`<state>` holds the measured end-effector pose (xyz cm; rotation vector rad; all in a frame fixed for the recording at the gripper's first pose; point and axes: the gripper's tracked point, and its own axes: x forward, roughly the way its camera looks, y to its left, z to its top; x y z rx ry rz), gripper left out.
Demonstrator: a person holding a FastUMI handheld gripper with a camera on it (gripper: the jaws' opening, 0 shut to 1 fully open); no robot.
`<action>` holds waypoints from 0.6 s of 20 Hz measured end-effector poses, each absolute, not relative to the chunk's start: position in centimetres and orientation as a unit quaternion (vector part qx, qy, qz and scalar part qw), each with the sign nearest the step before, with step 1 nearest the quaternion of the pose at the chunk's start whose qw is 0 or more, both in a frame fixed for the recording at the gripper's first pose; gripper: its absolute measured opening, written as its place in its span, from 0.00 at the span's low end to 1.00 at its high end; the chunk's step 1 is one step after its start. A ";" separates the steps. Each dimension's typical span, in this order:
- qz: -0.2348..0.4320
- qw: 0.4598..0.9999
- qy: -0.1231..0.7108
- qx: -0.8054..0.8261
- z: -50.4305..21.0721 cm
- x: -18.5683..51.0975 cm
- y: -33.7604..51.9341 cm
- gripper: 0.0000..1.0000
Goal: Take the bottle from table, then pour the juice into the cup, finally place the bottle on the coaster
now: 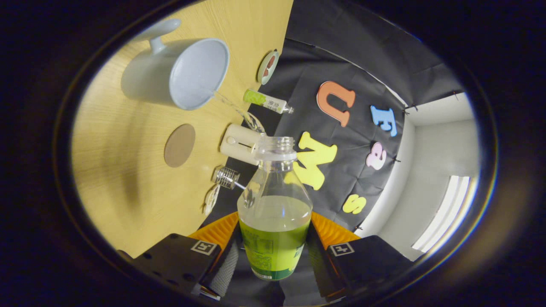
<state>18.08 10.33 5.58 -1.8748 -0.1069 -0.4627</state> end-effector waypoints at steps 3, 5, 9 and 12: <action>-0.202 0.554 -0.051 -0.806 5.8 18.0 10.3 0.81; -0.205 0.548 -0.050 -0.810 5.9 18.1 10.2 0.81; -0.208 0.528 -0.055 -0.821 6.0 18.0 10.7 0.81; -0.209 0.515 -0.058 -0.829 6.3 18.0 11.1 0.81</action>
